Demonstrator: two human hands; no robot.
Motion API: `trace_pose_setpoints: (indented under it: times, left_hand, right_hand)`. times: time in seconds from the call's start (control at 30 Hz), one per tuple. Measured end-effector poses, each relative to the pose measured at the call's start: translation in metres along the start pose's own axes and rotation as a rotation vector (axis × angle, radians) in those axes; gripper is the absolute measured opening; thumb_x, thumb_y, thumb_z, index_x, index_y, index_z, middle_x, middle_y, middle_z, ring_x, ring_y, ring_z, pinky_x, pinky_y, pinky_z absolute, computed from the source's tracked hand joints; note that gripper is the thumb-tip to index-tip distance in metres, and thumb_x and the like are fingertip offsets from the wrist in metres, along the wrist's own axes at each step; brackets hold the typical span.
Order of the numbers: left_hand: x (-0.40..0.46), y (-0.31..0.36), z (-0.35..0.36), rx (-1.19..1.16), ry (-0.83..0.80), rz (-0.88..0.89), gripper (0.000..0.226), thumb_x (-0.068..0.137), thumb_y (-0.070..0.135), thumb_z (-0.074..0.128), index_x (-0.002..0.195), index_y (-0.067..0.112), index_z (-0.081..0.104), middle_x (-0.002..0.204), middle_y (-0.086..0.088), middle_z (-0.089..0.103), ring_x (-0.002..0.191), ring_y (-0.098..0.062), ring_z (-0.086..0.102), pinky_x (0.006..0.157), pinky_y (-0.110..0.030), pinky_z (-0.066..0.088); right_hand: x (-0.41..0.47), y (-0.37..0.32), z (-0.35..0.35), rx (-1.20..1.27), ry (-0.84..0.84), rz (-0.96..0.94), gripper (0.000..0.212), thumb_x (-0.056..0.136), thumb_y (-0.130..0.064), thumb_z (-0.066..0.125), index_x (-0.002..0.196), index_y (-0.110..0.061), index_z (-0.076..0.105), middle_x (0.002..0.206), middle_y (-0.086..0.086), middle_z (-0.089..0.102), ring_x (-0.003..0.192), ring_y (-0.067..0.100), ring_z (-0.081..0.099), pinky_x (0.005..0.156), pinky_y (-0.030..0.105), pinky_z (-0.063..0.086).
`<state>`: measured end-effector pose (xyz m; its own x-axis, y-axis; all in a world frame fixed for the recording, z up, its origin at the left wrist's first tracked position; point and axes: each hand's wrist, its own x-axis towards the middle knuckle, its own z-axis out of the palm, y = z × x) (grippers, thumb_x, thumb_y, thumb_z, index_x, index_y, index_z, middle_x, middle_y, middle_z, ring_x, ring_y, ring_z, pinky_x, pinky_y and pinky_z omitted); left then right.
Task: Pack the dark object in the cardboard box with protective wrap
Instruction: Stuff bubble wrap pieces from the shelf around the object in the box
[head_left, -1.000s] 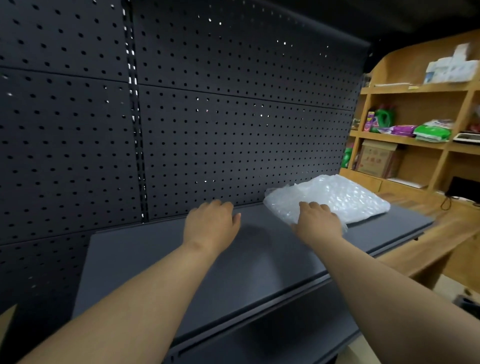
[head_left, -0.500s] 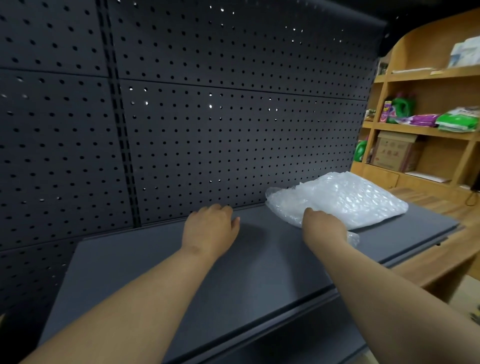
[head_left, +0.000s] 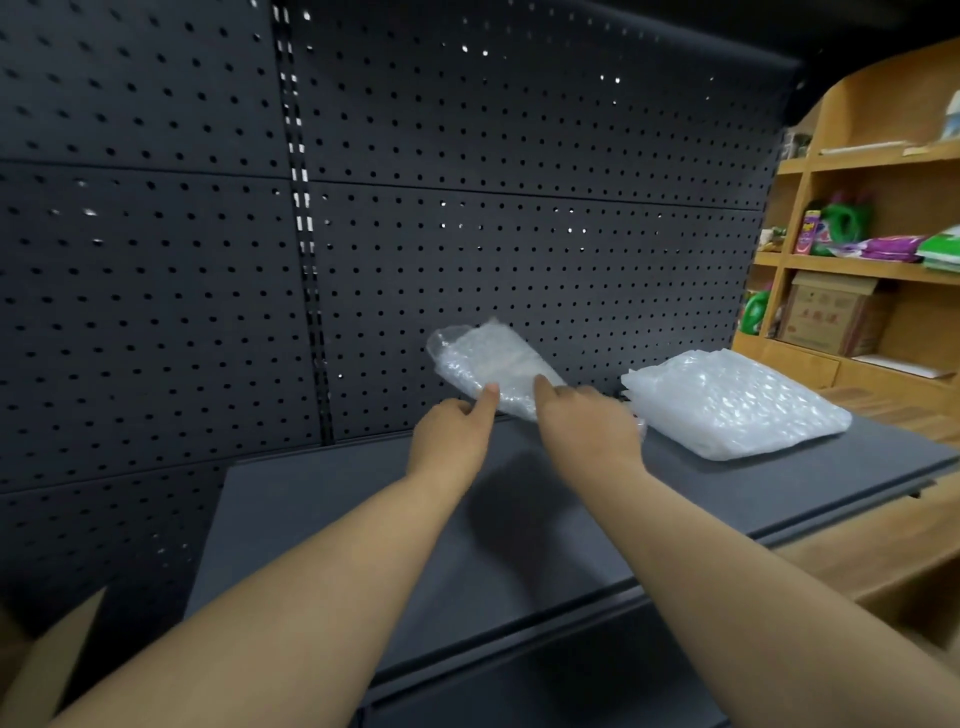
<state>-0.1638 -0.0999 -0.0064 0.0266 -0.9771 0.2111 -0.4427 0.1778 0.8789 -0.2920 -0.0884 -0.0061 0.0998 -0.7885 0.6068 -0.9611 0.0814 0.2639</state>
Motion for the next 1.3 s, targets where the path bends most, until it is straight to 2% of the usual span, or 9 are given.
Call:
trace_pose_setpoints:
  times: [0.13,0.3,0.43,0.57,0.63,0.77,0.9,1.03,1.3]
  left_hand:
    - [-0.001,-0.009,-0.026,-0.664,0.035,-0.312,0.039,0.087,0.051,0.058,0.095,0.013,0.065,0.096,-0.007,0.069,0.083,-0.024,0.064,0.071,-0.031,0.052]
    - [-0.001,-0.026,-0.082,-1.011,0.15,-0.391,0.03,0.087,0.033,0.066,0.106,0.009,0.061,0.096,-0.01,0.069,0.075,-0.022,0.067,0.067,-0.032,0.057]
    - [-0.007,-0.059,-0.14,-1.088,0.234,-0.368,0.027,0.09,0.021,0.064,0.113,0.008,0.061,0.096,-0.01,0.069,0.075,-0.022,0.067,0.062,-0.032,0.056]
    - [-0.021,-0.102,-0.208,-1.108,0.292,-0.294,0.03,0.092,0.018,0.06,0.121,0.008,0.059,0.105,-0.011,0.069,0.086,-0.024,0.068,0.068,-0.035,0.056]
    - [-0.03,-0.121,-0.242,-1.091,0.254,-0.256,0.034,0.094,0.019,0.058,0.126,0.008,0.055,0.113,-0.013,0.068,0.097,-0.027,0.067,0.079,-0.039,0.055]
    - [-0.054,-0.16,-0.307,-1.062,0.107,-0.265,0.035,0.094,0.024,0.056,0.126,0.01,0.056,0.12,-0.015,0.067,0.108,-0.031,0.065,0.087,-0.045,0.053]
    - [-0.078,-0.192,-0.364,-1.074,-0.004,-0.27,0.038,0.085,0.021,0.06,0.121,0.009,0.059,0.117,-0.016,0.068,0.109,-0.033,0.063,0.088,-0.046,0.051]
    - [-0.091,-0.21,-0.397,-1.055,0.047,-0.301,0.037,0.086,0.021,0.059,0.121,0.01,0.06,0.118,-0.015,0.067,0.109,-0.033,0.062,0.087,-0.045,0.051]
    - [-0.103,-0.238,-0.424,-0.344,0.598,-0.377,0.065,0.083,0.035,0.071,0.133,0.015,0.036,0.129,-0.005,0.048,0.102,-0.021,0.052,0.079,-0.033,0.039]
  right_hand:
    - [0.002,-0.047,-0.007,-0.005,0.214,-0.139,0.043,0.034,-0.012,0.075,0.077,-0.015,0.074,0.043,-0.006,0.054,0.035,0.013,0.052,0.034,0.016,0.029]
    - [0.001,-0.102,-0.027,0.08,0.403,-0.298,0.046,0.052,-0.012,0.052,0.09,-0.009,0.077,0.049,-0.003,0.059,0.039,0.016,0.056,0.037,0.02,0.037]
    - [0.003,-0.152,-0.037,0.255,0.294,-0.416,0.044,0.068,-0.025,0.058,0.107,-0.009,0.072,0.079,0.002,0.073,0.062,0.024,0.067,0.055,0.028,0.05]
    - [0.002,-0.209,-0.07,0.639,-0.164,-0.309,0.064,0.089,-0.059,0.032,0.139,-0.022,0.045,0.141,-0.002,0.05,0.126,0.022,0.048,0.104,0.036,0.034]
    - [0.005,-0.244,-0.083,0.831,-0.226,-0.162,0.06,0.091,-0.048,0.05,0.142,-0.02,0.037,0.145,0.0,0.043,0.13,0.021,0.043,0.105,0.035,0.034]
    - [0.009,-0.31,-0.104,1.168,-0.534,0.032,0.1,0.074,-0.047,0.074,0.151,-0.028,0.014,0.147,-0.002,0.04,0.128,0.023,0.048,0.099,0.036,0.044]
    - [0.006,-0.362,-0.118,1.406,-0.779,0.026,0.078,0.062,-0.033,0.087,0.131,-0.021,0.052,0.122,-0.002,0.064,0.107,0.02,0.064,0.097,0.044,0.051]
    - [-0.005,-0.404,-0.133,1.461,-0.81,-0.002,0.033,0.071,-0.016,0.082,0.102,-0.016,0.068,0.099,0.0,0.072,0.088,0.017,0.069,0.084,0.035,0.056]
    - [-0.018,-0.449,-0.149,1.239,-0.661,-0.026,0.027,0.075,-0.017,0.078,0.098,-0.013,0.067,0.097,0.002,0.071,0.085,0.019,0.068,0.071,0.027,0.052]
